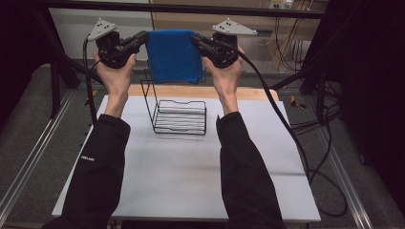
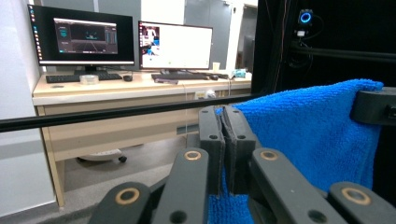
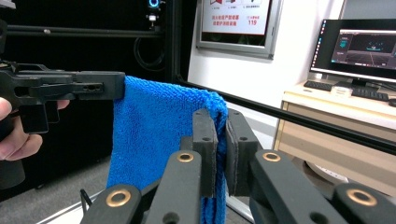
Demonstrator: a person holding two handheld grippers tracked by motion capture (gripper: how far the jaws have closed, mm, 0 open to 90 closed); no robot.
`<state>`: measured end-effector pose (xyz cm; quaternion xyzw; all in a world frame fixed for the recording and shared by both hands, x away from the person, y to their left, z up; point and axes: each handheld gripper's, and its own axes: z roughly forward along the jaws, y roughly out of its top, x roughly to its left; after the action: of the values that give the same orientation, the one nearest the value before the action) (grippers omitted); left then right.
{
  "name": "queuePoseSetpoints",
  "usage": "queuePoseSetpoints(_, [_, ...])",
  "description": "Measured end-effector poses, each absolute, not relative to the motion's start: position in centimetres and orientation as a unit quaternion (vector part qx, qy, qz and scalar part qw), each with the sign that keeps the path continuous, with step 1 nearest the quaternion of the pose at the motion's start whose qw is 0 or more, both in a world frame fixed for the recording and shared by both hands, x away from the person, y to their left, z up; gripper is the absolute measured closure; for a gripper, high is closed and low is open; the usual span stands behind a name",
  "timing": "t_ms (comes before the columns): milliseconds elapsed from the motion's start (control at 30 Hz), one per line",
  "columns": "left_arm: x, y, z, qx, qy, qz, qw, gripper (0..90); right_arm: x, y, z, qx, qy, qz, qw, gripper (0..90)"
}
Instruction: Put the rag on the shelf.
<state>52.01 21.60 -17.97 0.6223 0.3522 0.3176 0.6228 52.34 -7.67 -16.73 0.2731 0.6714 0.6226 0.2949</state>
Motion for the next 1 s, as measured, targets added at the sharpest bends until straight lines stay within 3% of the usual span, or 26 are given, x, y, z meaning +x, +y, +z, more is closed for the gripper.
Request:
queuePoseSetpoints(533, [50.7,21.9,-21.0,0.651,0.339,0.302,0.608,87.0,51.6,-8.0,-20.5,0.291,0.689,0.607,0.27,84.5])
queuePoseSetpoints(1000, [49.2,22.4,-21.4,0.662,0.32,0.292,0.612,86.9,49.6,-8.0,-20.3,0.28,0.697,0.6,0.274,83.6])
